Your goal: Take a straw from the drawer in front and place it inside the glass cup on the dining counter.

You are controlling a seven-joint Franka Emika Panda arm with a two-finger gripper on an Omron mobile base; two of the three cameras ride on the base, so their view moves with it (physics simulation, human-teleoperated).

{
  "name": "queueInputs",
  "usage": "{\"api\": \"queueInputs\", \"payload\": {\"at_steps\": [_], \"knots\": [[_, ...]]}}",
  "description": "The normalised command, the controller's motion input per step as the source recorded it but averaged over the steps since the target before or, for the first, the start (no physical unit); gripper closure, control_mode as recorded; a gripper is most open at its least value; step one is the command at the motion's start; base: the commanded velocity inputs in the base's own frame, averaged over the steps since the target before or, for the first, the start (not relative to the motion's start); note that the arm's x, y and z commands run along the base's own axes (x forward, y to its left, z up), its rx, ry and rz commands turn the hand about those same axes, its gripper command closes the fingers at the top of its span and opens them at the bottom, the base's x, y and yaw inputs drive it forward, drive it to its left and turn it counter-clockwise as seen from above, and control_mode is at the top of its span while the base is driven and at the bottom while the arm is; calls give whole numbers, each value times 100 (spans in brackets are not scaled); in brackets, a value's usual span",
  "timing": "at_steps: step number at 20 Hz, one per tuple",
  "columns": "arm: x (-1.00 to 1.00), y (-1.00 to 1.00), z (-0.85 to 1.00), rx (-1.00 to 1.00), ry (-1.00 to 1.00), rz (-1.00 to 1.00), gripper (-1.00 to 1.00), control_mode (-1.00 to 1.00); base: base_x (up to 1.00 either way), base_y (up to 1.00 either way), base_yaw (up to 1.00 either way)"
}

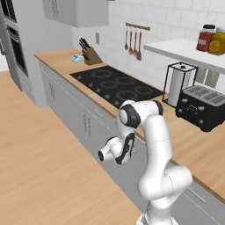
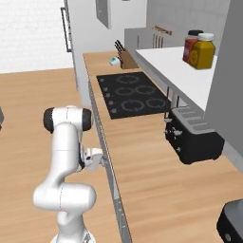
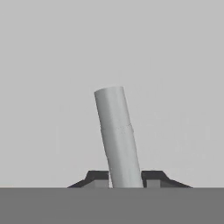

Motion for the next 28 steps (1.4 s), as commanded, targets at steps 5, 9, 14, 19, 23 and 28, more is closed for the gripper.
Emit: {"api": "queueInputs", "payload": {"at_steps": [5,9,14,19,23,28], "knots": [[-27,90,0,12,1,6,100,-100,0,0,0],[-23,95,0,17,7,6,100,-100,0,0,0],[-17,95,0,23,13,6,100,-100,0,0,0],[-17,100,0,22,15,5,100,-100,0,0,0],[-18,100,0,21,15,4,100,-100,0,0,0],[-19,100,0,20,14,3,100,-100,0,0,0]]}}
